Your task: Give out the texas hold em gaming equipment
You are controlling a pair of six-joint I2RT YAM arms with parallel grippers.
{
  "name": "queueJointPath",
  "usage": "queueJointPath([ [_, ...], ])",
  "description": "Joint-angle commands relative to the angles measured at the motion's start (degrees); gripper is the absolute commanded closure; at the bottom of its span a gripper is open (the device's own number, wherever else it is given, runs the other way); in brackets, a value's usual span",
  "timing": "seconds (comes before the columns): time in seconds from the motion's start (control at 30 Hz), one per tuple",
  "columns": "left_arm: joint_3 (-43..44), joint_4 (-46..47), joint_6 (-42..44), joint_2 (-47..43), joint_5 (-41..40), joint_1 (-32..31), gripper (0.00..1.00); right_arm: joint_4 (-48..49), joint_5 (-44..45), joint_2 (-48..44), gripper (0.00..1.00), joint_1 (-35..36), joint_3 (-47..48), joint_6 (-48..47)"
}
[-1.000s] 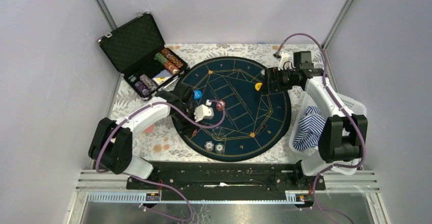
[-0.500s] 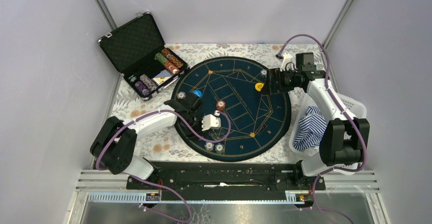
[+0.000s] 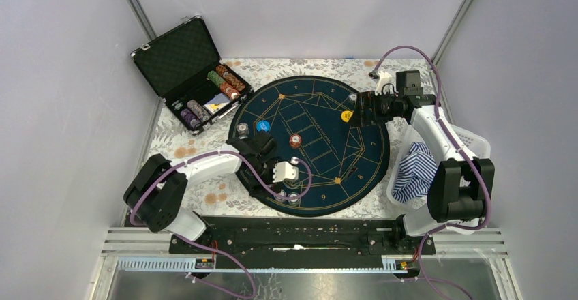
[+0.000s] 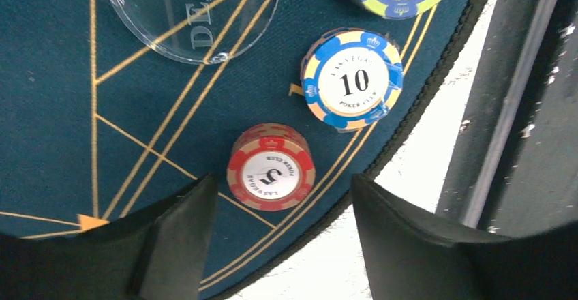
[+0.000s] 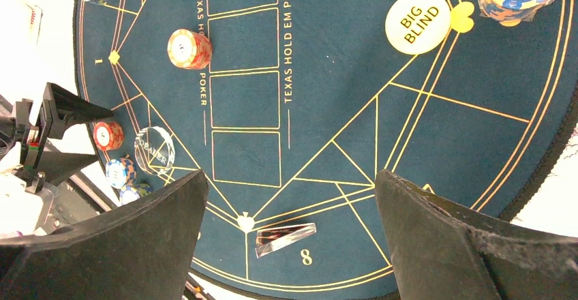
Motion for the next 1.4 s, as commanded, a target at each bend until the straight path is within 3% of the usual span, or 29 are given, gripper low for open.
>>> queueJointPath([
  [0.0, 2.37, -2.23, -1.63, -0.20, 0.92, -0.32, 0.16, 1.30, -1.88, 0.32, 0.00, -0.27, 0.25, 0.04],
  [0.1, 5.47, -4.09, -2.78, -1.66, 1.56, -0.21, 0.02, 0.69, -1.99, 0.14, 0.00, -0.22, 0.49, -0.37],
  [0.27, 12.76, -6.99, -5.91, -4.95, 2.65, 2.37, 0.01, 1.50, -1.49, -1.24, 0.00, -0.22, -0.34, -0.36],
  [0.43, 19.97, -6.61, -12.47, -6.36, 9.03, 10.02, 0.01, 1.44, -0.01, -2.46, 0.00, -0.26, 0.37, -0.55],
  [0.7, 20.14, 10.20, -33.18, -8.00, 10.20, 18.40, 0.01, 6.95, 9.25, -10.82, 0.00, -0.28, -1.50, 2.97],
  [0.8, 21.20, 12.35, -33.43, -5.34, 8.49, 18.52, 0.01, 12.96, 13.87, -15.15, 0.00, -0.23, -4.65, 7.05],
  [0.9, 26.49, 9.73, -34.32, 1.28, 5.70, 18.51, 0.01, 12.46, 16.02, -16.27, 0.00, -0.28, -4.81, 9.81],
  [1.03, 36.48, 1.12, -29.93, 10.95, 4.41, 18.37, 0.01, 8.78, 8.65, -15.28, 0.00, -0.24, -3.55, 6.32],
  [1.17, 37.44, 3.81, -28.08, 14.43, 0.44, 16.28, 0.01, 8.47, 3.95, -14.44, 0.00, -0.28, -5.32, 5.15],
  [1.37, 37.07, 6.29, -25.77, 18.38, -2.29, 11.90, 0.01, 8.59, 3.60, -13.08, 0.00, -0.26, -6.32, 4.32],
])
